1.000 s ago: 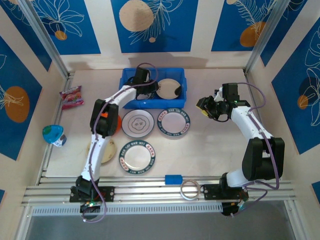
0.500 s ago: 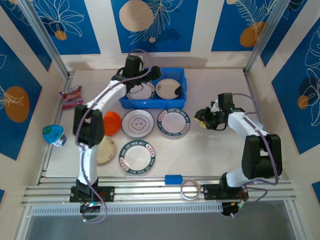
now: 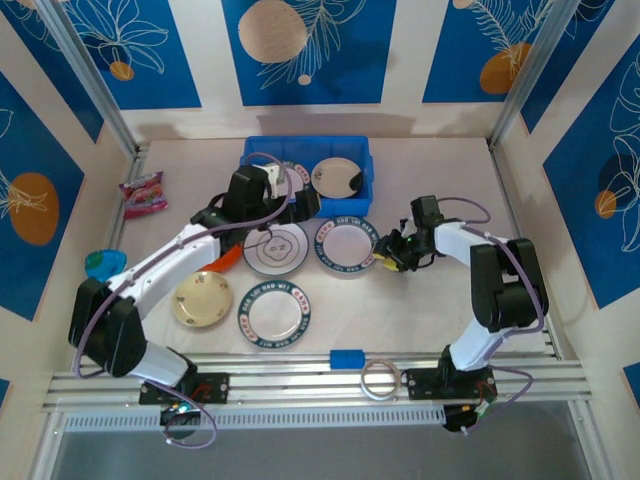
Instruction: Place the plates into the plastic bin on the countertop
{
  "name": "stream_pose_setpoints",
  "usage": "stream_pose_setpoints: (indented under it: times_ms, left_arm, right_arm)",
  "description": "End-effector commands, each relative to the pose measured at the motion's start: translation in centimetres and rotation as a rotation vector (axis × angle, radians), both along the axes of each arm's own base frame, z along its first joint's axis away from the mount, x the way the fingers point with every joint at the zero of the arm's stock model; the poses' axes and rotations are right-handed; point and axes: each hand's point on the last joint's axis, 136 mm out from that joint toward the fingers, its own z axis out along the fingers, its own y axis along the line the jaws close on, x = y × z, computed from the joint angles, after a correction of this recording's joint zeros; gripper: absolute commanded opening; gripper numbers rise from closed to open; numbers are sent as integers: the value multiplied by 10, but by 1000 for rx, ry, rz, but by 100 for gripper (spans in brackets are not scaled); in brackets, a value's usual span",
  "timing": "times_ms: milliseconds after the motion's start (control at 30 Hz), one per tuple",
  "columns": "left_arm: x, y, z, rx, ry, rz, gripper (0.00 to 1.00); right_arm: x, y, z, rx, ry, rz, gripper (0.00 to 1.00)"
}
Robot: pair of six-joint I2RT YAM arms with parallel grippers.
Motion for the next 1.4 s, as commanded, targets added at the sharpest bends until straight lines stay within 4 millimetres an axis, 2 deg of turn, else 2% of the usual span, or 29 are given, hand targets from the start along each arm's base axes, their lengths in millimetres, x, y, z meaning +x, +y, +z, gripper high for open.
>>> stream_pose_setpoints:
  times_ms: [0, 233, 333, 500, 700, 900, 1267, 1367]
  left_arm:
    - [-5, 1, -13, -16, 23, -3, 100]
    - [-12, -12, -37, -62, 60, -18, 99]
    - [-13, -12, -40, -62, 63, -13, 98]
    - [-13, -12, -50, -61, 75, -6, 97]
    - [-14, -9, -71, -70, 96, 16, 95]
    - [-13, -7, -77, -48, 95, 19, 94]
    - [-13, -14, -90, -29, 114, -21, 94]
    - [-12, -15, -91, -9, 119, -37, 94]
  right_arm:
    - [8, 6, -2, 4, -12, 30, 37]
    - [13, 11, -4, 15, -21, 28, 34]
    - [16, 13, -4, 20, -29, 24, 33]
    - [19, 18, -8, 34, -17, 29, 25]
    - [21, 23, -13, 60, -3, 22, 22]
    - [19, 21, -17, 62, -1, 18, 21]
    - [7, 17, -16, 92, 9, 12, 0]
    - [2, 16, -11, 92, 7, 17, 0]
